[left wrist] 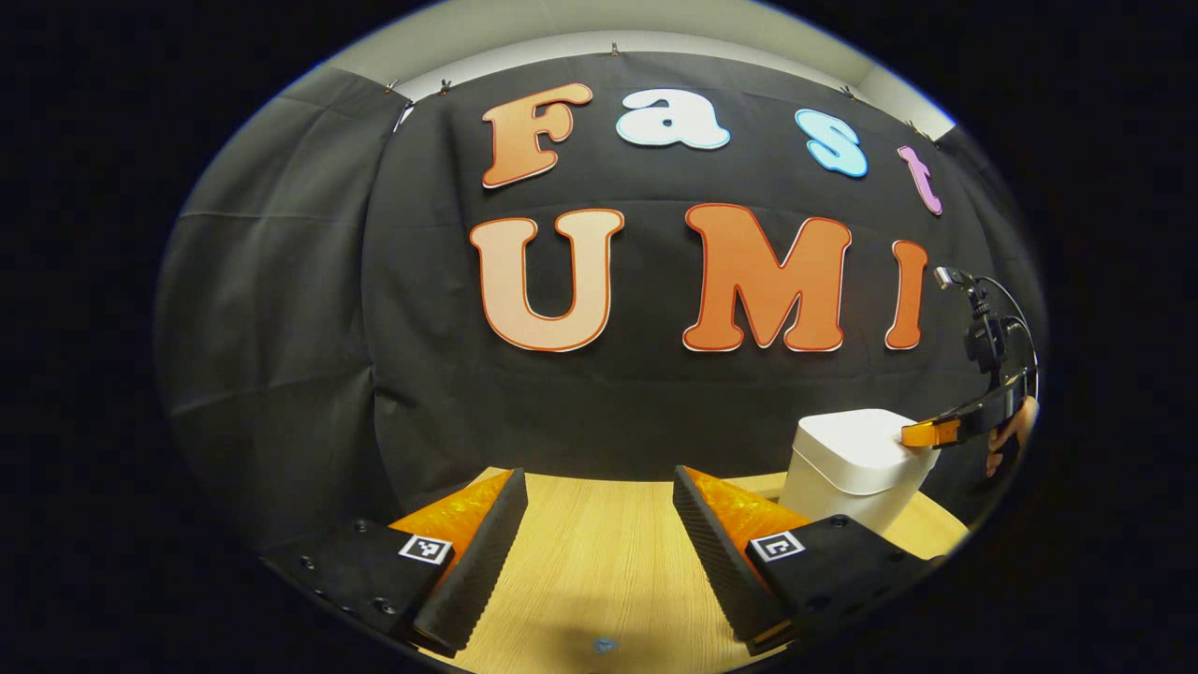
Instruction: Press the lid of the desktop garbage bin to open it, pick up the crumpled paper on the desktop and throw it into the bin, then pick up the pop can on the desktop and drop it into the bin, and finally close the garbage bin lid.
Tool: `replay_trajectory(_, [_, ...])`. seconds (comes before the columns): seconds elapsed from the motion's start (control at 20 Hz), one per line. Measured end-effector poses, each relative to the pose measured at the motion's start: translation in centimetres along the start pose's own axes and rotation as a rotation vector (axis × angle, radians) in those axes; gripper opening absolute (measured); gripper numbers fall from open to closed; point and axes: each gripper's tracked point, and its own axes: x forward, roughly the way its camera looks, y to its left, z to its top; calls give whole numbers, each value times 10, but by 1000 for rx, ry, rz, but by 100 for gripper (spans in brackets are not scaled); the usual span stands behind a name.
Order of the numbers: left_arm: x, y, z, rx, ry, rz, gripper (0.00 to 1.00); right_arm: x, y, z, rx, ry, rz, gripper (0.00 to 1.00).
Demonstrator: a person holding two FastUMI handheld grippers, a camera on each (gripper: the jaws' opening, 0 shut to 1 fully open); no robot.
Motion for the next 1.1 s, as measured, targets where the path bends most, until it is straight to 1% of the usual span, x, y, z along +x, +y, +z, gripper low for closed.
replay_trajectory(0.15, [-2, -1, -1, 5, 0, -17, 100, -1, 0, -1, 12, 12, -4, 1])
replay_trajectory(0.3, [-2, 0, 1, 10, -10, -21, 100, -2, 0, -3, -14, 22, -8, 1])
replay_trajectory(0.55, [-4, 8, 2, 10, -22, -2, 100, -8, -2, 6, -27, -34, -39, 1])
replay_trajectory(0.7, [-7, 7, -2, -7, -7, -1, 98, -17, 3, 2, -41, -29, -29, 1])
replay_trajectory(0.75, [-8, 5, -3, -10, -1, -4, 100, -21, 5, 4, -46, -41, -25, 1])
replay_trajectory(0.85, [-9, 4, -5, -9, 8, -12, 98, -34, 7, 11, -52, -83, -18, 1])
replay_trajectory(1.1, [-11, -4, -9, -8, 24, -47, 100, -59, 16, 24, -34, -164, 9, 1])
